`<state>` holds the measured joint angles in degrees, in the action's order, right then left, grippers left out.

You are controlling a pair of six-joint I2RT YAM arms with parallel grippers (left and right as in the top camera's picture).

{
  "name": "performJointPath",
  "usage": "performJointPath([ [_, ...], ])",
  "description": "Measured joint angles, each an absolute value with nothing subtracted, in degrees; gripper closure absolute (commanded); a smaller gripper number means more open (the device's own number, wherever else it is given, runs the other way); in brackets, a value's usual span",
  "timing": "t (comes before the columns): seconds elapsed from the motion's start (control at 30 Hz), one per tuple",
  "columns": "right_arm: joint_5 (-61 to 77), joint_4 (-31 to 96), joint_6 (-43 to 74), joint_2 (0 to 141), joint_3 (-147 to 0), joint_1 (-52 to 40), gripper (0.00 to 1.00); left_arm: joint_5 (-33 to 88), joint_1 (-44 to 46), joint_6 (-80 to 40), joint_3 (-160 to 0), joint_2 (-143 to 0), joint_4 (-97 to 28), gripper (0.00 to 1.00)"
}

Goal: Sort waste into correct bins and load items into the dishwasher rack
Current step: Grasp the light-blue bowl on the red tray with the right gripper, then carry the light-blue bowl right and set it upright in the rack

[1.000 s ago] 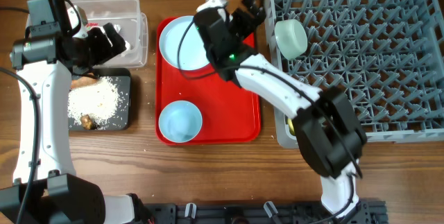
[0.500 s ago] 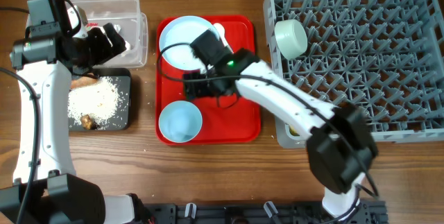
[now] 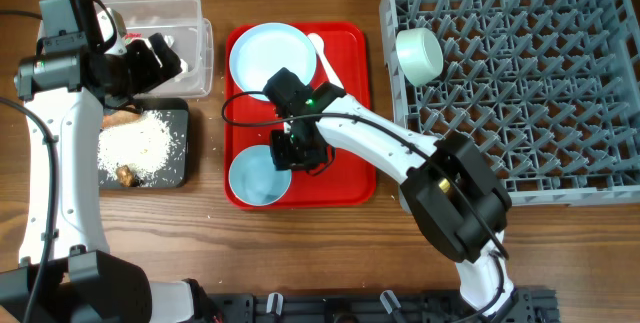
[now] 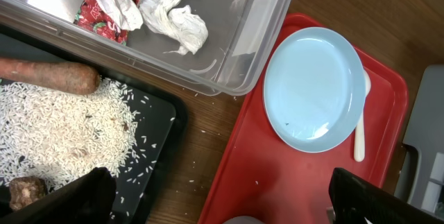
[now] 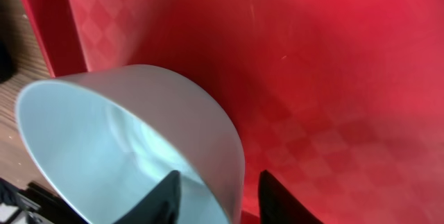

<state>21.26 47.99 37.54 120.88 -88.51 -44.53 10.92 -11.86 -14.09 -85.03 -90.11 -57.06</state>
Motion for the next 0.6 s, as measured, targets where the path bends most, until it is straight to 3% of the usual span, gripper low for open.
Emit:
performJointPath([
  [0.33, 19.6, 50.4, 37.8, 119.4, -88.5, -39.9, 0.96, 10.9, -11.9, -14.1, -85.0, -90.1, -57.1, 0.0],
  [0.47, 10.9, 52.6, 36.8, 108.6, -88.5, -33.1, 0.96, 10.9, -11.9, -14.1, -85.0, -90.1, -57.1, 0.0],
  [0.6, -7.7, 57.1, 36.4, 90.8, -88.6, -25.6, 0.96, 10.9, -11.9, -14.1, -85.0, -90.1, -57.1, 0.0],
])
